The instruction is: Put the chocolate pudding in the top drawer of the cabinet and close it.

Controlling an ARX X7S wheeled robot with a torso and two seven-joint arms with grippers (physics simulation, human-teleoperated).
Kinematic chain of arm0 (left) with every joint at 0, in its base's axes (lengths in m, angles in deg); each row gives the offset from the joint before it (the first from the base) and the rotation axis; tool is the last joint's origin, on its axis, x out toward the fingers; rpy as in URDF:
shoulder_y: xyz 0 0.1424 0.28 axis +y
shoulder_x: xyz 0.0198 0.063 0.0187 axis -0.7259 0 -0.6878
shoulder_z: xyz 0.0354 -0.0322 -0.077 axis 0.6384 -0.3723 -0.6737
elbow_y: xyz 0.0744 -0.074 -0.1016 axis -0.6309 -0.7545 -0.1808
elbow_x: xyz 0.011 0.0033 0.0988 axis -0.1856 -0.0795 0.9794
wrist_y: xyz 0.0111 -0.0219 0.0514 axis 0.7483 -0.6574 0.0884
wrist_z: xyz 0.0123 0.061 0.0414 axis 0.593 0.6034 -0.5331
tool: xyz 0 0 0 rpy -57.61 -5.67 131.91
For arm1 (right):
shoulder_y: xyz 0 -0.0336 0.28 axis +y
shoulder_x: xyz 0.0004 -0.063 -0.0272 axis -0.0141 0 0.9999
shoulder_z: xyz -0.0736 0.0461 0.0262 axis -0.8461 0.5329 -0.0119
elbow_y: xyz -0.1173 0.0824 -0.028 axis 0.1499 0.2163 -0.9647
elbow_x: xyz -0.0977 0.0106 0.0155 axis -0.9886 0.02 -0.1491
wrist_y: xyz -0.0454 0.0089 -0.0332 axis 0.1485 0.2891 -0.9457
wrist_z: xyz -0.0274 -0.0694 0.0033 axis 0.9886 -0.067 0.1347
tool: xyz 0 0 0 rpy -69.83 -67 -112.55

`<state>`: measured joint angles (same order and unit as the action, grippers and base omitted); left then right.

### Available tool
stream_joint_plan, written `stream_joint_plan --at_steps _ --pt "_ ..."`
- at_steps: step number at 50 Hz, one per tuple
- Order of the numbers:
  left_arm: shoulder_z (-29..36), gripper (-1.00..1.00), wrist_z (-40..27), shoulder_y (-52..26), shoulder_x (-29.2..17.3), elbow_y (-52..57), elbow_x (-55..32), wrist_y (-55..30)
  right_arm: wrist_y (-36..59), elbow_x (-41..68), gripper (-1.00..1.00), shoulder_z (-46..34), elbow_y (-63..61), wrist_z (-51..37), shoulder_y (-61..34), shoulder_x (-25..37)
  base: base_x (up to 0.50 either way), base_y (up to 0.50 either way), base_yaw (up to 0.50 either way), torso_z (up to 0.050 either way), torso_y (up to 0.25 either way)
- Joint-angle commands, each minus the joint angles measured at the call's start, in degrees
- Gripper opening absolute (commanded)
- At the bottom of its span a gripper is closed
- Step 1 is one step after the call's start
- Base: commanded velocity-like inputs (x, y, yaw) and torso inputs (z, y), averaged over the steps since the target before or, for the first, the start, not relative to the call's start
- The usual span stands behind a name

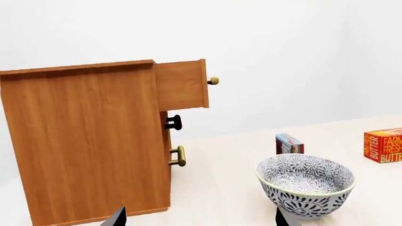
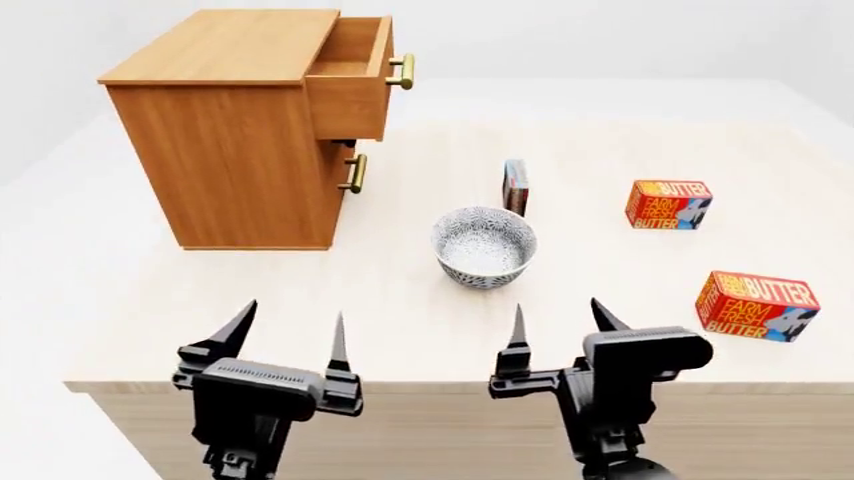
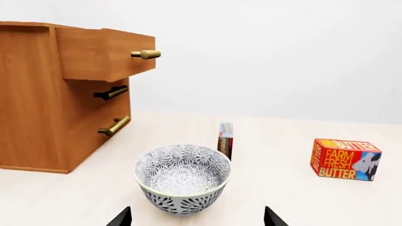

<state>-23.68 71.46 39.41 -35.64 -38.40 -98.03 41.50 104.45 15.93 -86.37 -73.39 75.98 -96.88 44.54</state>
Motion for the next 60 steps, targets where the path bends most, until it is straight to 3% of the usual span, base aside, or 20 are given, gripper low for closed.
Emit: stream_joint_plan --at_steps 1,7,16,23,34,60 --pt "-0.09 1.0 0.36 -3.23 -3.04 8.97 -1.08 -9.45 10.04 2.2 1.0 0.07 -7.68 0.11 -4.93 2.25 0.0 0.0 0.0 0.0 0.0" --pt "-1.92 1.0 5.19 -6.55 -5.83 16.09 -11.87 -20.89 16.45 4.21 1.0 0.78 -12.56 -0.3 -7.76 3.39 0.0 0.0 0.0 0.0 0.0" --pt "-2.35 1.0 4.98 -12.4 -9.26 22.85 -14.26 -29.41 26.33 6.45 1.0 1.55 -17.32 -0.94 -14.33 4.99 0.0 0.0 0.0 0.0 0.0" --pt "-4.6 1.0 3.77 -16.68 -8.86 22.8 -14.4 -29.02 30.21 9.16 1.0 2.81 -19.55 0.02 -17.24 5.73 0.0 0.0 0.0 0.0 0.0" --pt "-5.75 1.0 2.96 -23.08 -10.12 24.7 -18.82 -37.57 33.49 11.73 1.0 4.14 -21.17 0.57 -20.81 6.01 0.01 0.0 0.0 0.0 0.0" --pt "-4.9 1.0 4.23 -26.77 -10.99 24.38 -20.42 -39.1 31.26 14.39 1.0 6.24 -19.41 2.59 -21.59 6.34 0.23 0.0 0.0 0.0 0.0"
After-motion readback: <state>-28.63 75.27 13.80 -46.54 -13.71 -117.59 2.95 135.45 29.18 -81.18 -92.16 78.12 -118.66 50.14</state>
